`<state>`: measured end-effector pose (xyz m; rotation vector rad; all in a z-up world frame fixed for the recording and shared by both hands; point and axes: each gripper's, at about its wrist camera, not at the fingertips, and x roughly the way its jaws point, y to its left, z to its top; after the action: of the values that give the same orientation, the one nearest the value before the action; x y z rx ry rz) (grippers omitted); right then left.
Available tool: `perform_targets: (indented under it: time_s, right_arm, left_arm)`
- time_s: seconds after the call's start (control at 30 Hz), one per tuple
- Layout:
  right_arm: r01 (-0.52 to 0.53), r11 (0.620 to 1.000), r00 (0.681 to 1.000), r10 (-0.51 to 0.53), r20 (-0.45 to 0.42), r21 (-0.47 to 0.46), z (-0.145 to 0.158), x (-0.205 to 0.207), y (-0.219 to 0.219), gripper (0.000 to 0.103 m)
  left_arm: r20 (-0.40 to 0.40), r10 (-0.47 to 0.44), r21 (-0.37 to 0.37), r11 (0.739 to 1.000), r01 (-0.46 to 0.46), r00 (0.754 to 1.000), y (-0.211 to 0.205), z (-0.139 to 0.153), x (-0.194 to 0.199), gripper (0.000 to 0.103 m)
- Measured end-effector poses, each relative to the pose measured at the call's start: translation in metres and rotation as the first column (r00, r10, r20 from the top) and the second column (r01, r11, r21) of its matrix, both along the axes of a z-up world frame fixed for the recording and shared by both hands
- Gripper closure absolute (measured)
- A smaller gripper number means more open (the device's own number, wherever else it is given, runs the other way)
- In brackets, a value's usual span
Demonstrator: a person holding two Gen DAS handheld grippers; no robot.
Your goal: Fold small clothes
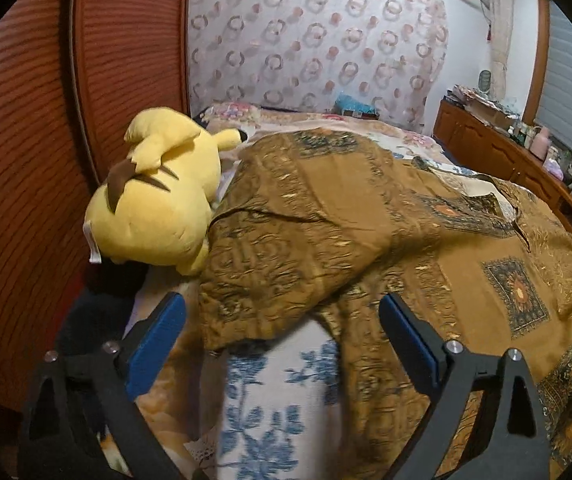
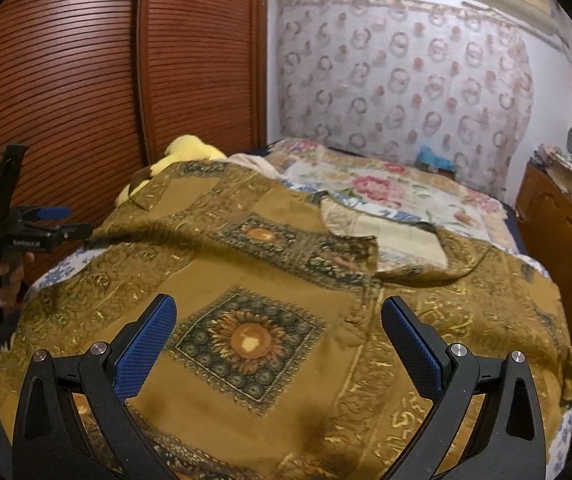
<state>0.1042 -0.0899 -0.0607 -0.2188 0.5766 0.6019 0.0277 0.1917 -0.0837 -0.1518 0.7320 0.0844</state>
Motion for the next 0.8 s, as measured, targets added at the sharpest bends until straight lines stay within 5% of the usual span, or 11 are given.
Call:
perform_targets:
  time_s: [0.27, 0.43, 0.67, 0.8]
  right_arm:
    - [-0.029, 1.0, 0.999, 0.029, -0.036, 0.002, -0.003, 0.006, 0.012, 0.0]
    - [-0.047, 0.999, 0.998, 0.046, -0.048, -0.01, -0.006, 0.006, 0.019, 0.0]
    - [-0.071, 0.997, 0.994, 0.07, -0.085, -0.005, -0.013, 0.01, 0.026, 0.0]
    - [-0.081, 0.997, 0.993, 0.08, -0.089, -0.007, -0.015, 0.006, 0.028, 0.0]
  left_arm:
    - [-0.022, 0.014, -0.126, 0.992, -0.017, 1.0, 0.039, -0.011, 0.014, 0.015]
    - [-0.064, 0.0, -0.237, 0.971, -0.015, 0.998, 0.053, -0.024, 0.028, 0.036]
    - [-0.132, -0.017, -0.279, 0.96, -0.021, 0.991, 0.055, -0.038, 0.047, 0.038]
    - [-0.13, -0.059, -0.314, 0.949, 0.016, 0.99, 0.053, -0.037, 0.052, 0.071]
